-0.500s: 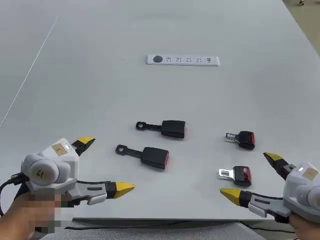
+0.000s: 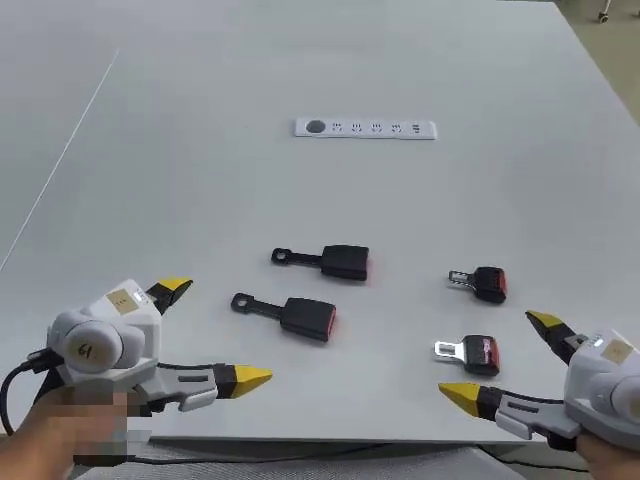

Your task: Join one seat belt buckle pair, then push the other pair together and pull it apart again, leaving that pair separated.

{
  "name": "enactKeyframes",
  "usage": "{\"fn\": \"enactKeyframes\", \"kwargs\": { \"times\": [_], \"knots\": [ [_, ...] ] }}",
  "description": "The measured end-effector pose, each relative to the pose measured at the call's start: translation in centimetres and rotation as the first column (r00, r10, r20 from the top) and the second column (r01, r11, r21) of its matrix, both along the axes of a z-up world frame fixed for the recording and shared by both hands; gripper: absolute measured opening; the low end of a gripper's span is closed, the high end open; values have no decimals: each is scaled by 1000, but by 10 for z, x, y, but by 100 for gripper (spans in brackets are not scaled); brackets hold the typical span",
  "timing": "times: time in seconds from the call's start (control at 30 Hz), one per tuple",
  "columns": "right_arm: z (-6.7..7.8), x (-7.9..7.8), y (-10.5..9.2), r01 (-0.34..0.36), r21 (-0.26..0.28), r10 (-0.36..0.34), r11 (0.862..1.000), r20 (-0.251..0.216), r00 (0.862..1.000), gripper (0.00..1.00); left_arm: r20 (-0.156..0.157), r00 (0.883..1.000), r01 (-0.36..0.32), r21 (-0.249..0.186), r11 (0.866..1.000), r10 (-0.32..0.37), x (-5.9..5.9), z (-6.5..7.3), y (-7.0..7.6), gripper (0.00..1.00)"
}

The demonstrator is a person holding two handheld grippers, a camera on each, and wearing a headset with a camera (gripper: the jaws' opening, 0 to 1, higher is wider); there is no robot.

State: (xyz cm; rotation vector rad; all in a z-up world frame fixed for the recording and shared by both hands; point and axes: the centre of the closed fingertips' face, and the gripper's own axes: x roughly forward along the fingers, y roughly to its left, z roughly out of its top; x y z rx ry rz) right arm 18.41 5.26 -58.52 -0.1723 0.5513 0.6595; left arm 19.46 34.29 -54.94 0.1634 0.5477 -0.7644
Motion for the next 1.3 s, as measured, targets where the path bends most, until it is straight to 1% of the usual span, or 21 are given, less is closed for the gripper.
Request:
{"fn": "enactKeyframes", "kwargs": {
  "times": [0.3,0.93,1.3],
  "knots": [
    [-1,-3,0,-3,4,3,1000,-2,1000,99,-4,1000,0,4,1000,0,-2,-1,0,100],
    [-5,-1,0,-3,7,3,1000,-13,1000,99,-12,1000,-8,4,1000,8,0,-3,0,100],
    [-8,1,-1,-1,2,1,1000,-24,1000,99,-18,1000,-6,-2,1000,6,4,-4,-1,100]
  ]
}}
